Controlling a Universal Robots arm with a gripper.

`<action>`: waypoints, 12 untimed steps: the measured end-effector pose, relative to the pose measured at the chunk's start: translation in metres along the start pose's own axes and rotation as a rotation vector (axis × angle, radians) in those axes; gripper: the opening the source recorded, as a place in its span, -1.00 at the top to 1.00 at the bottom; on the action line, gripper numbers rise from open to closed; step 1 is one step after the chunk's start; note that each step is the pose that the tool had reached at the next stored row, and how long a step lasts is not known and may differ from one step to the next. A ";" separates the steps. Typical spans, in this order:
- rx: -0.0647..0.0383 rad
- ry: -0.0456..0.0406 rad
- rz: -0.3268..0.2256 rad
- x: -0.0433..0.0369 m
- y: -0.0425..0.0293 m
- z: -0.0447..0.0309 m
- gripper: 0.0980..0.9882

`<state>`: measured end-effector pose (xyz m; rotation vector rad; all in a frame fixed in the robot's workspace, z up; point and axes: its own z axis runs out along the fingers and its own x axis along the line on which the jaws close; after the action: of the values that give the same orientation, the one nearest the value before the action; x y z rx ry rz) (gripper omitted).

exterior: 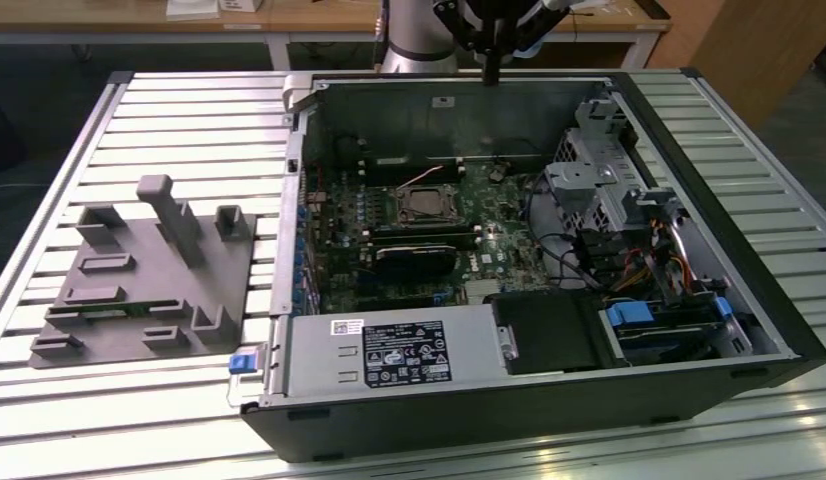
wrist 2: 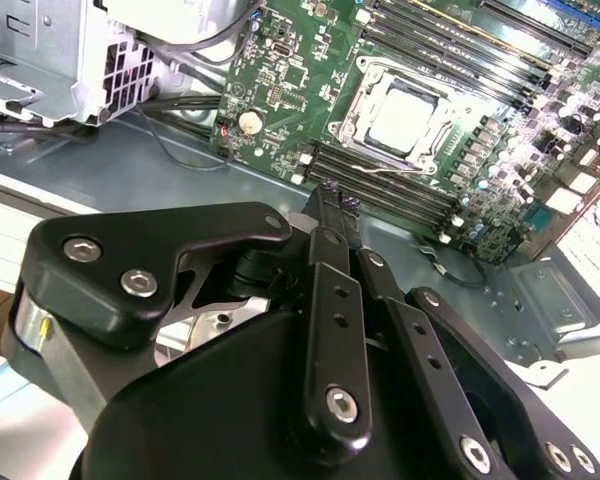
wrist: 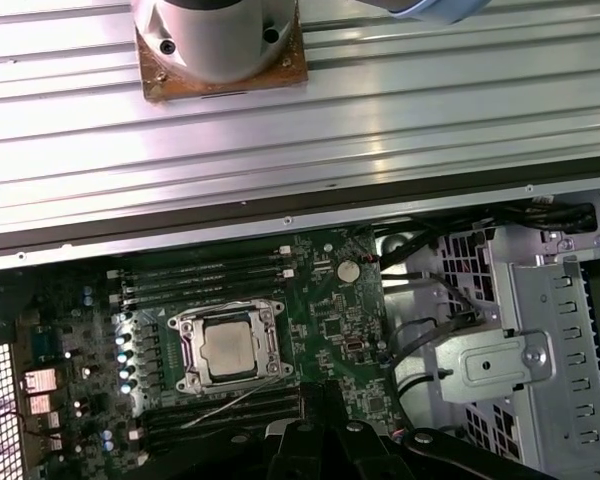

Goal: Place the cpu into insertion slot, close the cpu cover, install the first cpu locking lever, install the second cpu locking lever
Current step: 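Install the first cpu locking lever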

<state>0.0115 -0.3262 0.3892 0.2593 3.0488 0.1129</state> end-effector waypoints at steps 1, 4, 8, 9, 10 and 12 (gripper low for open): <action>0.000 0.0000 0.000 0.0000 0.0000 0.0004 0.98; 0.000 0.0001 0.000 0.0001 -0.0001 0.0017 0.98; 0.000 0.0000 0.000 0.0003 -0.0003 0.0034 0.98; 0.000 0.0000 0.000 0.0003 -0.0003 0.0038 0.98; 0.000 0.0000 0.000 0.0003 -0.0003 0.0042 0.98; 0.000 0.0000 0.000 0.0004 -0.0004 0.0051 0.98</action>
<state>0.0115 -0.3262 0.3840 0.2593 3.0488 0.1130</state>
